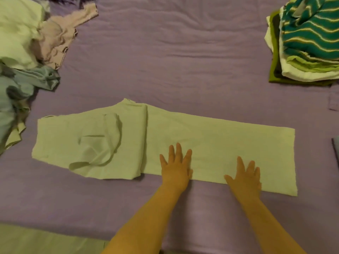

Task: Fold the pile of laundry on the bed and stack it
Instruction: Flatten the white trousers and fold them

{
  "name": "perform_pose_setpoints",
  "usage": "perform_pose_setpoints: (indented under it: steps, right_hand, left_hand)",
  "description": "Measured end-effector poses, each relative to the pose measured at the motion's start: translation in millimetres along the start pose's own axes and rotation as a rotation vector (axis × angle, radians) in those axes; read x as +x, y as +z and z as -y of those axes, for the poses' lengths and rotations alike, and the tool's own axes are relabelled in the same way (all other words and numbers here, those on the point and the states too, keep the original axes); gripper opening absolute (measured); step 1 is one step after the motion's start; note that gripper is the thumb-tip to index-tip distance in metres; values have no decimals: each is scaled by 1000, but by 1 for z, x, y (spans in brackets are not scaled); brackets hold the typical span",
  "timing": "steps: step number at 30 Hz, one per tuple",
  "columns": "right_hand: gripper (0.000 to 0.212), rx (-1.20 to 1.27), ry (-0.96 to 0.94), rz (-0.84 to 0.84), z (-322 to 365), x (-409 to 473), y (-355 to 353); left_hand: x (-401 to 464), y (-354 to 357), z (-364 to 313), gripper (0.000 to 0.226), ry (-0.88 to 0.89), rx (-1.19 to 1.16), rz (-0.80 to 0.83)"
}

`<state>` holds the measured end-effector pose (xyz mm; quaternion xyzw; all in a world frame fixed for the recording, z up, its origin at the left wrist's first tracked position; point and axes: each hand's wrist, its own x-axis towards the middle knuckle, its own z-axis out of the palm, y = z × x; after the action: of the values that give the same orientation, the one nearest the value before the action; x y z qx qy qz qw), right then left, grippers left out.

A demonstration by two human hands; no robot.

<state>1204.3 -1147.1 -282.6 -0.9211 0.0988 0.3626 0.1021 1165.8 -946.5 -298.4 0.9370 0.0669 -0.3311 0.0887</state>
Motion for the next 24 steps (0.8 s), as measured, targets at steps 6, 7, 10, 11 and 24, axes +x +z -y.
perform_pose_setpoints:
  steps: [6, 7, 10, 11, 24]
  right_hand:
    - [59, 48, -252, 171, 92, -31, 22]
    - [57, 89, -300, 182, 110, -37, 26]
    - [48, 208, -456, 133, 166, -57, 34]
    - [45, 215, -522, 98, 184, -64, 36]
    - [73, 629, -429, 182, 342, -83, 82]
  left_hand:
    - [-37, -41, 61, 48, 238, -191, -150]
    - [-44, -48, 78, 46, 233, -194, -224]
    - [-57, -67, 140, 44, 85, -131, -347]
    - [-59, -71, 162, 46, 16, -93, -316]
    - [-81, -56, 294, 43, -143, -686, -378]
